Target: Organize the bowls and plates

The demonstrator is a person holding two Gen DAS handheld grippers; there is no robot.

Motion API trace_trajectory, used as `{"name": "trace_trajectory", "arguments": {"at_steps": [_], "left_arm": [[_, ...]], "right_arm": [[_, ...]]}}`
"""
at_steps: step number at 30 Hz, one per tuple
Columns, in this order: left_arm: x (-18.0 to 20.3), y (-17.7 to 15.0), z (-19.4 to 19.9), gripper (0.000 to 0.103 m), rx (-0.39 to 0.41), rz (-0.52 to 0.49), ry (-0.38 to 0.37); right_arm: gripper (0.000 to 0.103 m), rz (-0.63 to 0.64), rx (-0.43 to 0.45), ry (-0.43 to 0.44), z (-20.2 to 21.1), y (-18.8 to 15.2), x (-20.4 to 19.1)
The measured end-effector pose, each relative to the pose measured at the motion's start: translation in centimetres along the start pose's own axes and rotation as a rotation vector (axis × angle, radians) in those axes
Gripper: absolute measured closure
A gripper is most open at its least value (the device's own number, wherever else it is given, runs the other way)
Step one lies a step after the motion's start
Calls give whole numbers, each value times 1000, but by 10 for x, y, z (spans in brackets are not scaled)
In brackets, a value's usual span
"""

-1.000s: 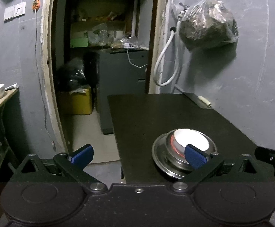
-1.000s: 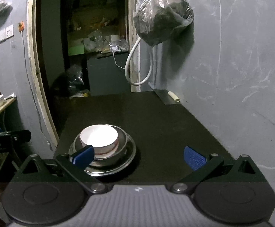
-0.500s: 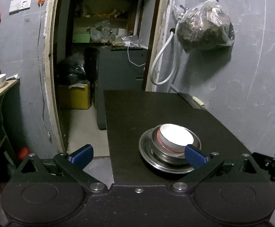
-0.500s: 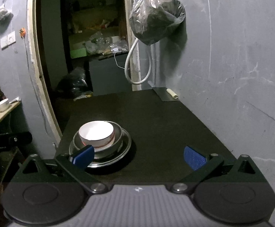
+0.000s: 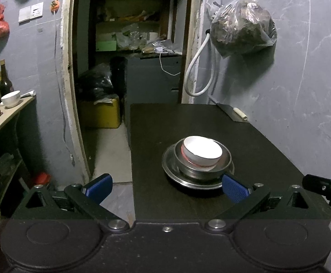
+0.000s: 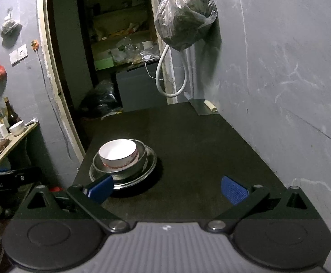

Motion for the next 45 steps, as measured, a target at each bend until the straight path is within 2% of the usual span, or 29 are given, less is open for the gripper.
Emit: {"name": "trace_trajectory", "arguments": {"at_steps": [12,17,27,33,41,45], "left_arm": [[1,-23,33,1,-31,2,63],[-6,-36,47,1,-63,58,72],[-18,-48,80,1,-27,145,92],[-16,-57,87,1,-37,164,75],[-14,-48,83,1,-20,93,47],[-15,-45,76,1,-19,118,38]], "right_arm": [[0,-24,-19,56,24,-24,0],[0,-36,-30,67,32,-32,1],[0,13,-5,96,54,-37,-7],[0,38,-23,102,59,-44,-11],[0,8,-6,84,48,-36,-12],[0,28,1,66,46,-32,-12]]}}
Point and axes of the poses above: each gripper's, at about its wrist camera, not at the fingertips, and z roughly against the way its jaws point, x to its right, y to its top, the point moved 7 cm from there along -z, roughly the way its jaws point, and after that the axes turned 12 degrees about z, right-handed, at the moved point
